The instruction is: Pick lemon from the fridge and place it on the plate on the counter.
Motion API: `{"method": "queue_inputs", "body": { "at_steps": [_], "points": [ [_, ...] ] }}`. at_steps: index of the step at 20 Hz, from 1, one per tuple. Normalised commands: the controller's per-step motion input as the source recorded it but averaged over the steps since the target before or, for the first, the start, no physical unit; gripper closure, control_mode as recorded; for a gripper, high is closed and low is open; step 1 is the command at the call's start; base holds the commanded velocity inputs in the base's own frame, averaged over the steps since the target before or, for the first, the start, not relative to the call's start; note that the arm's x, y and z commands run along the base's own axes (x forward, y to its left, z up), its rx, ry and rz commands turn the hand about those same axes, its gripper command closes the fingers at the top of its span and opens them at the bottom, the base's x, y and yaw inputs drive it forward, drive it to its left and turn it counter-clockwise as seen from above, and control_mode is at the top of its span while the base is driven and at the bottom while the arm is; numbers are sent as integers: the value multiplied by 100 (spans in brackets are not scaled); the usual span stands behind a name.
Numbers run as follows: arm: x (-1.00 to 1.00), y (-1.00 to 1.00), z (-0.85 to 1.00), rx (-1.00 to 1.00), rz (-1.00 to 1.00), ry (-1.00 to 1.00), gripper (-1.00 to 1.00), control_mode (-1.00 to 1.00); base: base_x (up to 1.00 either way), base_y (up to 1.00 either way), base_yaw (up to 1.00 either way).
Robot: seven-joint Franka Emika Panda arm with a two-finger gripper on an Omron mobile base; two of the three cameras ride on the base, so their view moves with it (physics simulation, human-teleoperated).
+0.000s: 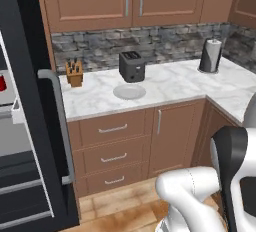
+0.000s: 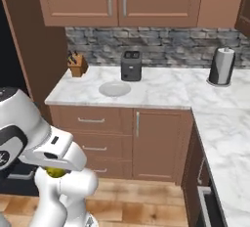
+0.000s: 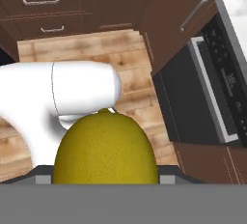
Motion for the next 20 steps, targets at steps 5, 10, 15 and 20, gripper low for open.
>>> {"method": "queue_inputs", "body": {
  "at_steps": [5,10,15,20],
  "points": [
    [0,0,0,0,0,0,100,100,78,0,1],
    [0,0,0,0,0,0,100,100,78,-16,19],
    [0,0,0,0,0,0,100,100,54,-16,33],
    [0,0,0,0,0,0,100,100,25,-58,23]
  ]
}}
